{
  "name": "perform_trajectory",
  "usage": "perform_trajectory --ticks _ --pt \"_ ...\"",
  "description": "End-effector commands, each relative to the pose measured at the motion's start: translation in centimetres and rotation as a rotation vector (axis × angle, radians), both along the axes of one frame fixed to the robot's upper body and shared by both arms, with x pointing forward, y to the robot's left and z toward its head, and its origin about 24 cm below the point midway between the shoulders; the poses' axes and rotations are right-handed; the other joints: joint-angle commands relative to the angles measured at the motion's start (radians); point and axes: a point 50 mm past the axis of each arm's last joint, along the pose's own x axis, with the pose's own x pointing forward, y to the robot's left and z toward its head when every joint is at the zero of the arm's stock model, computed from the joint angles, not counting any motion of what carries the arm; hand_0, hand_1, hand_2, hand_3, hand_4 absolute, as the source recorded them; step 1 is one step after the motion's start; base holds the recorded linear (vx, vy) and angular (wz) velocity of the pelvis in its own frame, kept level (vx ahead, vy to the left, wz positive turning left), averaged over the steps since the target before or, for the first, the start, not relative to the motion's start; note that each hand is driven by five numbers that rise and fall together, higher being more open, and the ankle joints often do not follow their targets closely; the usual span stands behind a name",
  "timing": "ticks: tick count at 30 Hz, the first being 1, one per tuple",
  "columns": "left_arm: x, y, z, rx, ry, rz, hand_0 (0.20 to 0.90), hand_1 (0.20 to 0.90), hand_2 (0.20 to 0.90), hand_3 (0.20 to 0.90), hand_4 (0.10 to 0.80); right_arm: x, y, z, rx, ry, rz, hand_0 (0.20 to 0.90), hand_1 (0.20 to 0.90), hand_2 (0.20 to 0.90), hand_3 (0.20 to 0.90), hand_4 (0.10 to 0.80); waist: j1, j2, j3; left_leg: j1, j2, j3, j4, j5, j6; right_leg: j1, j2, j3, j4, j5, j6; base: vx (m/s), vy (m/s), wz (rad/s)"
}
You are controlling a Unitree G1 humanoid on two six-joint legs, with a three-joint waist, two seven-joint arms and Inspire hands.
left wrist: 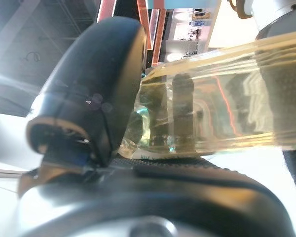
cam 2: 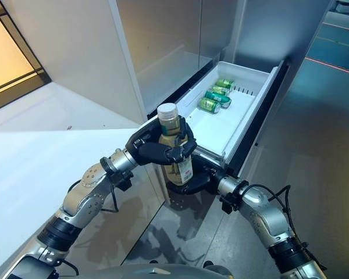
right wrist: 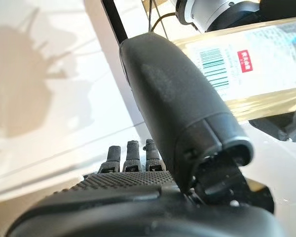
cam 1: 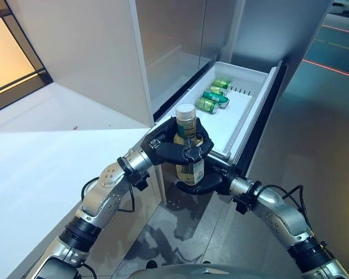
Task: Put drinks into fridge and close the fridge
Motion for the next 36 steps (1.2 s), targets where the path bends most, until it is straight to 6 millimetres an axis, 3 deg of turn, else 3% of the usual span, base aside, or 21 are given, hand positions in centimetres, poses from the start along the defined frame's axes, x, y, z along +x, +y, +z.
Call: perform_trajectory --ticks 1,18,24,28,34,35,36 --pt "1.2 -1.1 5.7 -0.064 -0.295 -0.016 0.3 0.3 0.3 0.2 0.1 1.0 4.1 9.5 0.291 -0.358 0.276 0.9 0.9 0.9 0.9 0.8 0.003 -0.013 -0.044 0.031 -0.092 -0.005 0.017 -0.133 0.08 -0.025 0.056 -0.033 0.102 -0.086 0.01 0.0 0.0 0.0" --pt "1.9 -0.4 6.0 -0.015 -0.348 0.076 0.3 0.3 0.3 0.2 0.1 2.1 2.7 11.6 0.026 -0.532 0.336 0.9 0.9 0.9 0.9 0.8 0.002 -0.024 -0.048 0.027 -0.089 0.0 0.011 -0.129 0.073 -0.027 0.058 -0.04 0.088 -0.075 0.01 0.0 -0.003 -0.01" --pt "2.2 -0.5 5.6 -0.038 -0.309 0.083 0.3 0.3 0.3 0.2 0.1 2.1 3.2 11.8 0.169 -0.451 0.347 0.9 0.9 0.9 0.9 0.8 0.008 -0.024 -0.048 0.024 -0.088 0.002 0.008 -0.125 0.071 -0.025 0.058 -0.055 0.083 -0.072 0.01 0.0 0.0 0.0" --pt "2.0 -0.9 4.8 -0.042 -0.294 0.073 0.3 0.3 0.3 0.2 0.1 1.6 4.8 10.5 0.315 -0.279 0.384 0.9 0.9 0.9 0.9 0.8 0.016 -0.023 -0.049 0.025 -0.088 0.001 0.006 -0.123 0.068 -0.021 0.057 -0.071 0.077 -0.07 0.012 0.0 0.0 0.0" --pt "1.7 -1.5 4.7 -0.044 -0.292 0.03 0.3 0.3 0.3 0.2 0.1 0.9 5.8 8.9 0.354 -0.138 0.399 0.9 0.9 0.9 0.9 0.8 0.019 -0.022 -0.05 0.023 -0.085 0.001 0.005 -0.119 0.065 -0.019 0.056 -0.076 0.071 -0.067 0.013 -0.005 -0.002 0.0" --pt "1.6 -1.5 4.8 -0.059 -0.297 0.01 0.3 0.3 0.3 0.2 0.1 0.8 6.0 8.3 0.352 -0.098 0.41 0.5 0.5 0.5 0.433 0.333 0.018 -0.021 -0.051 0.024 -0.085 0.002 0.004 -0.118 0.064 -0.017 0.057 -0.075 0.066 -0.065 0.013 0.0 0.0 0.0" --pt "1.6 -1.6 4.9 -0.066 -0.3 0.0 0.3 0.3 0.3 0.2 0.1 0.7 6.0 8.2 0.354 -0.081 0.414 0.3 0.3 0.3 0.2 0.1 0.018 -0.021 -0.052 0.024 -0.085 0.002 0.004 -0.118 0.064 -0.016 0.057 -0.075 0.065 -0.065 0.013 0.0 0.0 0.0"
